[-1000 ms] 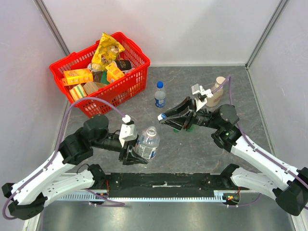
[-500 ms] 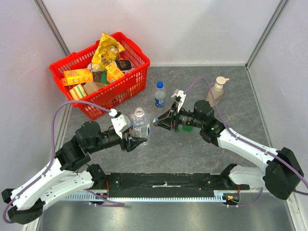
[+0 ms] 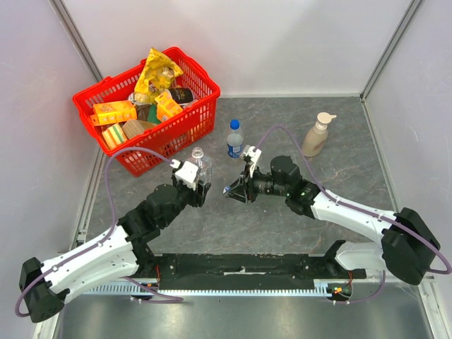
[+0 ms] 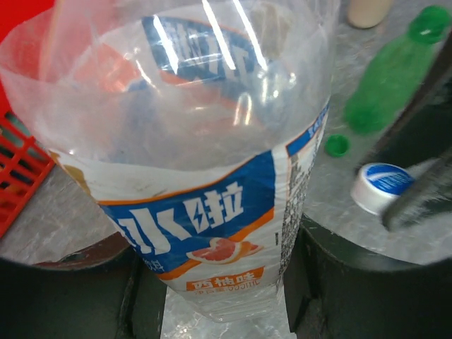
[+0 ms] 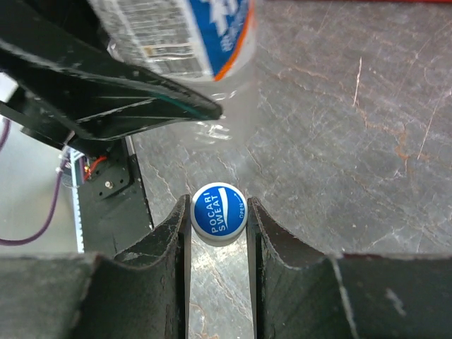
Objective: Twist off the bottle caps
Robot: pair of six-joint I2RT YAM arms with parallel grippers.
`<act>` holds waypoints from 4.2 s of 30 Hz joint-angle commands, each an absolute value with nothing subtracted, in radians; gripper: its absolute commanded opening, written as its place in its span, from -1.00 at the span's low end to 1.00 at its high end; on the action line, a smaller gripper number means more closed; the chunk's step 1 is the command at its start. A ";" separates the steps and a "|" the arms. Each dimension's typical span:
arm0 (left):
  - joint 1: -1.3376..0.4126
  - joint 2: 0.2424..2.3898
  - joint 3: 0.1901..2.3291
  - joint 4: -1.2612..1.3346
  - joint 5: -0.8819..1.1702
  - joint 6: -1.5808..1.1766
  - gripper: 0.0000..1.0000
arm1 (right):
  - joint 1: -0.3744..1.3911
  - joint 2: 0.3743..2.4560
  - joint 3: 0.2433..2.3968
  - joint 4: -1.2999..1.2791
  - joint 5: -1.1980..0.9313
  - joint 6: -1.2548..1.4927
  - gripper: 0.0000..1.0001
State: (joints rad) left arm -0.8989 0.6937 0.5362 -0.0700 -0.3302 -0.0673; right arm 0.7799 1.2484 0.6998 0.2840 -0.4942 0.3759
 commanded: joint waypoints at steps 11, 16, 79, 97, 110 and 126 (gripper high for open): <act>-0.862 0.788 0.291 0.488 -0.485 -0.015 -0.96 | 0.971 1.348 0.673 0.209 -0.123 0.255 -1.00; -0.844 0.894 0.284 0.538 -0.466 -0.017 -0.96 | 1.017 1.420 0.664 0.235 -0.009 0.259 -1.00; -0.974 1.390 0.290 0.531 -0.675 -0.408 0.12 | 1.034 1.335 0.640 0.239 0.138 0.396 0.96; -1.106 1.277 0.293 0.410 -0.778 -0.459 0.68 | 1.034 1.220 0.632 0.203 0.113 0.368 0.96; -1.127 1.134 0.253 0.370 -0.758 -0.439 0.70 | 1.034 1.181 0.652 0.172 0.115 0.353 0.96; -1.127 0.701 0.301 0.124 -0.732 -0.408 0.70 | 1.023 1.126 0.730 0.118 0.179 0.362 0.96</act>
State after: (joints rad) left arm -1.1236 0.7895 0.2436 0.2249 -0.7193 -0.4053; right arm 1.0302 1.1526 0.6434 0.1349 0.1257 0.3660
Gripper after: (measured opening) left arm 0.849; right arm 0.981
